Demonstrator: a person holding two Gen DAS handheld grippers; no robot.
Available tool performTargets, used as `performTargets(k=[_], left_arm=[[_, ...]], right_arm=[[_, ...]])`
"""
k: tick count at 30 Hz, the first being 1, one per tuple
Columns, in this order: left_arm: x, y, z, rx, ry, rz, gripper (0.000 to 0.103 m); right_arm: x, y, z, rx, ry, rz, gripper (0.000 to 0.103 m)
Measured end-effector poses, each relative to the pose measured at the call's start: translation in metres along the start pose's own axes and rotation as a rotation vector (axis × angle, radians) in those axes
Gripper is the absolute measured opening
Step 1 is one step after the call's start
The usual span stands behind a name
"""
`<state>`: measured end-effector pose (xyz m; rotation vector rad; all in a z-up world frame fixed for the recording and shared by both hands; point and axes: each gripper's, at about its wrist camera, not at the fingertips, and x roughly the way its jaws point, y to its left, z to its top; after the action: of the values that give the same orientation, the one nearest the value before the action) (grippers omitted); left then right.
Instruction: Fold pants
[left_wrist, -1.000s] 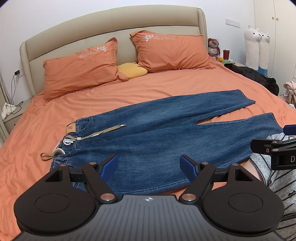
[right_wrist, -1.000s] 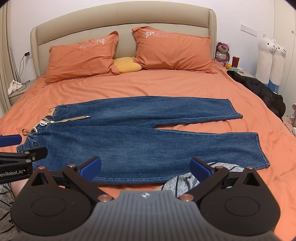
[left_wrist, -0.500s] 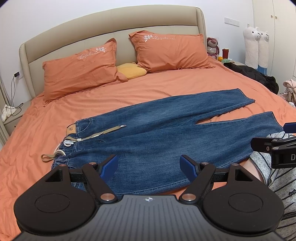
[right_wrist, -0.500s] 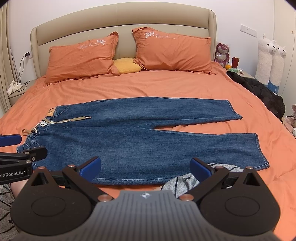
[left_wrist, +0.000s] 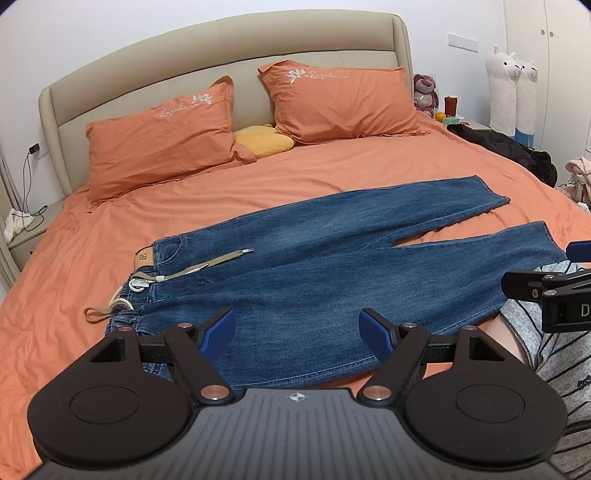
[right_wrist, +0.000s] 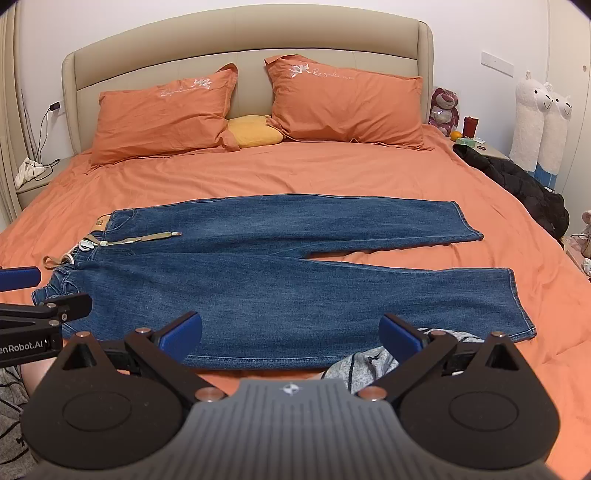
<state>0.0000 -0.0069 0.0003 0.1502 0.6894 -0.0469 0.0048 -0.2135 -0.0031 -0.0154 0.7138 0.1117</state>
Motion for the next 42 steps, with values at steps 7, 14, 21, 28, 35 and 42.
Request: performTargets(k=[7, 14, 21, 28, 35, 42], left_arm=[[0.0, 0.0, 0.0, -0.001, 0.001, 0.001, 0.089], [0.0, 0.001, 0.001, 0.005, 0.005, 0.002, 0.089], [0.011, 0.015, 0.005, 0.052, -0.009, -0.003, 0.089], [0.03, 0.044, 0.008, 0.125, -0.013, -0.021, 0.085], [0.062, 0.079, 0.017, 0.254, 0.101, -0.19, 0.079], [0.105, 0.118, 0.028, 0.436, 0.27, -0.26, 0.076]], right_arm=[[-0.001, 0.001, 0.001, -0.001, -0.002, -0.003, 0.098], [-0.002, -0.003, 0.0, 0.003, -0.005, -0.006, 0.098], [0.014, -0.037, 0.0, 0.056, -0.02, -0.005, 0.098], [0.041, -0.094, 0.011, 0.028, -0.045, -0.06, 0.097], [0.069, -0.151, 0.033, -0.08, 0.005, -0.16, 0.07], [0.12, -0.222, 0.053, -0.076, 0.146, -0.213, 0.043]])
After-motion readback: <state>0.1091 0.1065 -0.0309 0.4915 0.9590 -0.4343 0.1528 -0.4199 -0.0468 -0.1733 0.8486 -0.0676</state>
